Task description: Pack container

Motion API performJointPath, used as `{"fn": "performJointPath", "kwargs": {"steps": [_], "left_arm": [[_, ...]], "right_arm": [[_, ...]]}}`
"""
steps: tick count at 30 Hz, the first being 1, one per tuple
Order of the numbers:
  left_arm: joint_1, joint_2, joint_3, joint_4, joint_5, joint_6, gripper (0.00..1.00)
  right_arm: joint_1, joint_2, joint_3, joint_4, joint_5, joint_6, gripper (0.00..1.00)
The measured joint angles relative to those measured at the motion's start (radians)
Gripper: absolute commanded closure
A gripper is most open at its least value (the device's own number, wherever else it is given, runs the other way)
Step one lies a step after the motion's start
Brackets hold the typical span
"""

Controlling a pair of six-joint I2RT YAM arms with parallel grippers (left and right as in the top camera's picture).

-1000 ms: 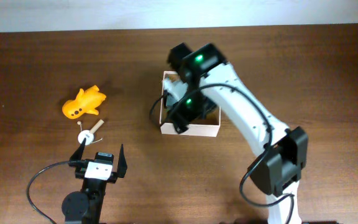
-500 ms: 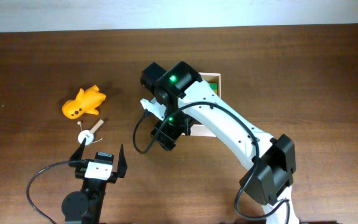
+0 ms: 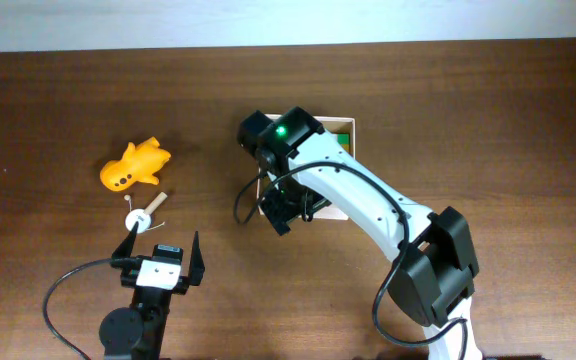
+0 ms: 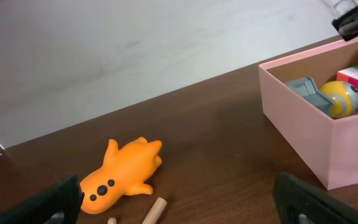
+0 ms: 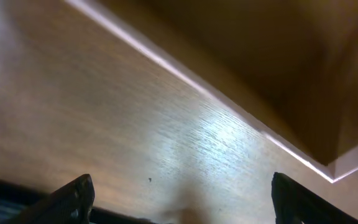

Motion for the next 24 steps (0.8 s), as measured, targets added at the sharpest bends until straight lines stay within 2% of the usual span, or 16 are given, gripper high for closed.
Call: {"fn": "performJointPath", "kwargs": {"steps": [10, 24], "left_arm": [[0.000, 0.000, 0.000, 0.000, 0.000, 0.000, 0.01], [0.000, 0.000, 0.000, 0.000, 0.000, 0.000, 0.01]], "right_arm": [[-0.001, 0.000, -0.125, 0.062, 0.030, 0.169, 0.15], [-0.074, 0.000, -0.182, 0.181, 0.082, 0.192, 0.15]]}}
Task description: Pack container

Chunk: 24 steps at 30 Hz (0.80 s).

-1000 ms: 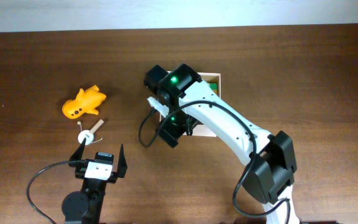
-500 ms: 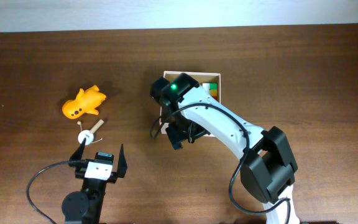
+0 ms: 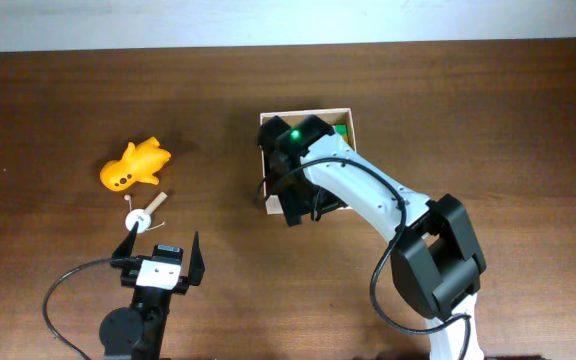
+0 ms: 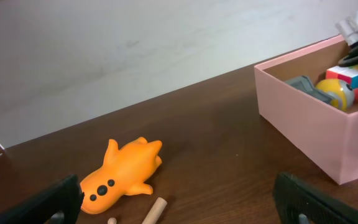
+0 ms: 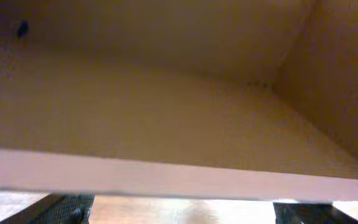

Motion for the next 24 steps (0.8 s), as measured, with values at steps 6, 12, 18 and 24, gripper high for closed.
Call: {"fn": "performJointPath", "kwargs": {"steps": [6, 12, 18, 24], "left_arm": [[0.000, 0.000, 0.000, 0.000, 0.000, 0.000, 0.01], [0.000, 0.000, 0.000, 0.000, 0.000, 0.000, 0.01], [0.000, 0.000, 0.000, 0.000, 0.000, 0.000, 0.01], [0.000, 0.000, 0.000, 0.000, 0.000, 0.000, 0.01]], "right_arm": [[-0.005, 0.000, 0.000, 0.002, 0.010, -0.030, 0.15], [-0.005, 0.000, 0.000, 0.005, -0.008, -0.047, 0.16], [-0.005, 0.000, 0.000, 0.053, -0.049, -0.048, 0.19], [-0.004, 0.000, 0.000, 0.087, -0.065, -0.050, 0.19]]}}
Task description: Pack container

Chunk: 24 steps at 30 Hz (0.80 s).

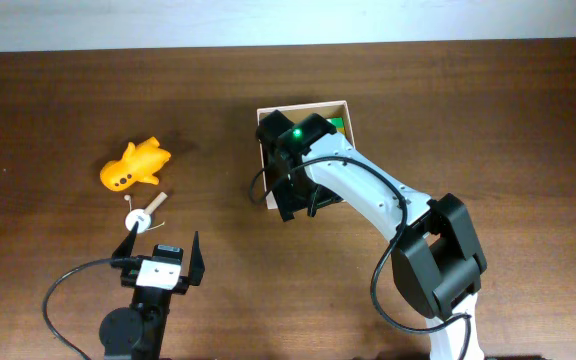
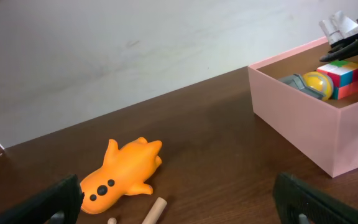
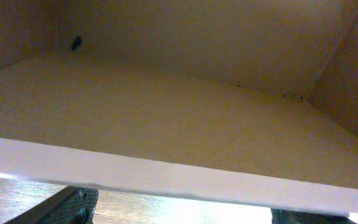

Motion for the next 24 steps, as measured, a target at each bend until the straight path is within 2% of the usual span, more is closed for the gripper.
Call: {"fn": "performJointPath", "kwargs": {"steps": [11, 16, 22, 24], "left_arm": [[0.000, 0.000, 0.000, 0.000, 0.000, 0.000, 0.01], [0.000, 0.000, 0.000, 0.000, 0.000, 0.000, 0.01], [0.000, 0.000, 0.000, 0.000, 0.000, 0.000, 0.01], [0.000, 0.000, 0.000, 0.000, 0.000, 0.000, 0.01]], "right_arm": [[0.019, 0.000, 0.046, 0.004, -0.063, -0.036, 0.19], [0.034, -0.003, 0.162, -0.074, -0.045, -0.054, 0.19], [-0.002, -0.009, 0.330, -0.200, 0.066, -0.055, 0.18], [-0.039, -0.013, 0.384, -0.219, 0.109, -0.048, 0.13]]}}
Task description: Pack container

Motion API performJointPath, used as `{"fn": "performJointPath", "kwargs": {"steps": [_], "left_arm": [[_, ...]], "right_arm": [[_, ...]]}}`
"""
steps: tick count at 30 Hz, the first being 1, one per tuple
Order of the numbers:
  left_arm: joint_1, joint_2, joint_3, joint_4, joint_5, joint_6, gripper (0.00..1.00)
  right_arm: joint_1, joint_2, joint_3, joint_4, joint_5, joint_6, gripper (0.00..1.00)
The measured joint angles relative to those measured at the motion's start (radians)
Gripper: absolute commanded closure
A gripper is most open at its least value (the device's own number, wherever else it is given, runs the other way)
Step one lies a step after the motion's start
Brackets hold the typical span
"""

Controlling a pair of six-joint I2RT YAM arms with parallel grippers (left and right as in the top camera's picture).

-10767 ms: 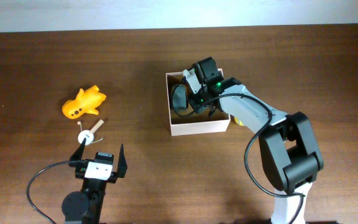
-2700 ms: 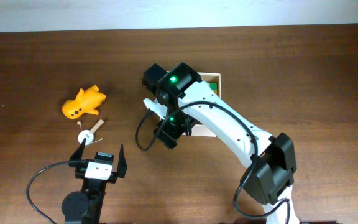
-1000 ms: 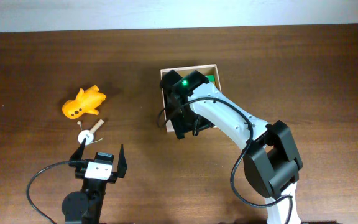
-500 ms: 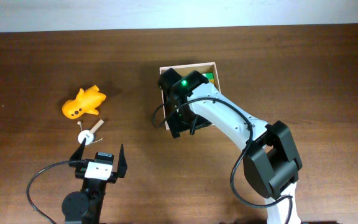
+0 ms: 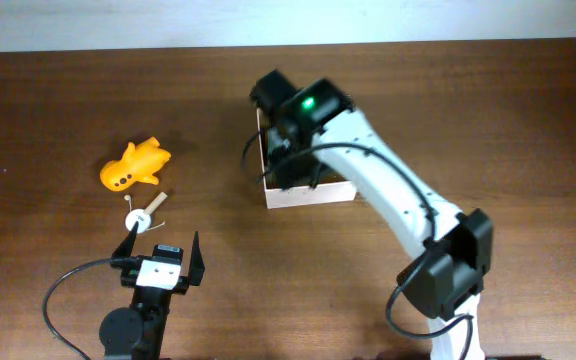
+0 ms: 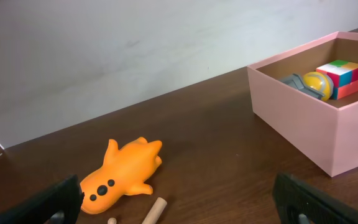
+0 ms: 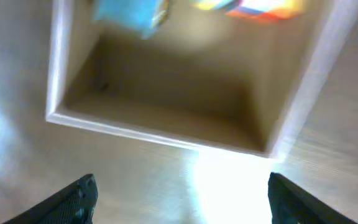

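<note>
The pink box (image 6: 303, 124) stands right of the table's middle. It holds a colour cube (image 6: 344, 74), a yellow ball (image 6: 319, 83) and a grey piece (image 6: 296, 81). My right gripper (image 7: 179, 205) hangs open and empty above the box's (image 7: 166, 134) near wall, in a blurred view. In the overhead view the right arm (image 5: 368, 165) covers most of the box (image 5: 308, 194). An orange toy (image 5: 135, 165) and a wooden peg (image 5: 147, 214) lie at the left. My left gripper (image 5: 160, 256) rests open near the front edge, the toy (image 6: 123, 172) ahead of it.
A pale wall (image 6: 135, 56) runs behind the table's far edge. The brown tabletop (image 5: 58, 100) stretches out round the box and the toy. The right arm's base (image 5: 448, 290) stands at the front right.
My right gripper was down at the box with its wall filling the view. Now it is well above the box, looking down into it. The left arm, toy and peg have not moved.
My right gripper was low by the box's left side, seeing the table and the outer wall. Then it was at the box's wall, and the box stood slightly further left and turned. Now the gripper is above the box, open.
</note>
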Motion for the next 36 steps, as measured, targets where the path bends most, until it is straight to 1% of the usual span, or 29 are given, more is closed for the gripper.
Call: {"fn": "performJointPath", "kwargs": {"steps": [2, 3, 4, 5, 15, 19, 23, 27, 30, 34, 36], "left_arm": [[0.000, 0.000, 0.000, 0.000, 0.000, 0.000, 0.01], [0.000, 0.000, 0.000, 0.000, 0.000, 0.000, 0.01], [0.000, 0.000, 0.000, 0.000, 0.000, 0.000, 0.01], [0.000, 0.000, 0.000, 0.000, 0.000, 0.000, 0.01], [0.000, 0.000, 0.000, 0.000, 0.000, 0.000, 0.01], [0.000, 0.000, 0.000, 0.000, 0.000, 0.000, 0.01], [0.000, 0.000, 0.000, 0.004, 0.000, 0.000, 0.01], [0.000, 0.000, 0.000, 0.004, -0.008, 0.000, 0.01], [0.000, 0.000, -0.001, 0.040, -0.007, -0.005, 0.01], [0.000, 0.001, -0.001, 0.090, 0.007, -0.072, 0.01], [0.003, 0.027, 0.019, 0.080, 0.012, -0.113, 0.01]], "right_arm": [[-0.048, -0.004, 0.042, -0.007, 0.032, 0.003, 0.09], [-0.102, -0.007, 0.071, -0.009, 0.054, 0.005, 0.05], [-0.112, -0.007, 0.076, -0.009, 0.058, 0.005, 0.02], [-0.152, -0.008, 0.090, -0.011, 0.068, 0.008, 0.00], [-0.588, -0.010, 0.108, -0.037, 0.089, 0.078, 0.01], [-0.706, -0.010, 0.108, -0.044, 0.067, 0.083, 0.01], [-0.763, -0.010, 0.108, -0.066, 0.039, 0.082, 0.01], [-0.767, -0.010, 0.108, -0.080, 0.025, 0.082, 0.01], [-0.766, -0.010, 0.108, -0.080, 0.021, 0.082, 0.01], [-0.766, -0.010, 0.108, -0.080, 0.017, 0.082, 0.01], [-0.766, -0.010, 0.108, -0.080, 0.017, 0.082, 0.01]]}}
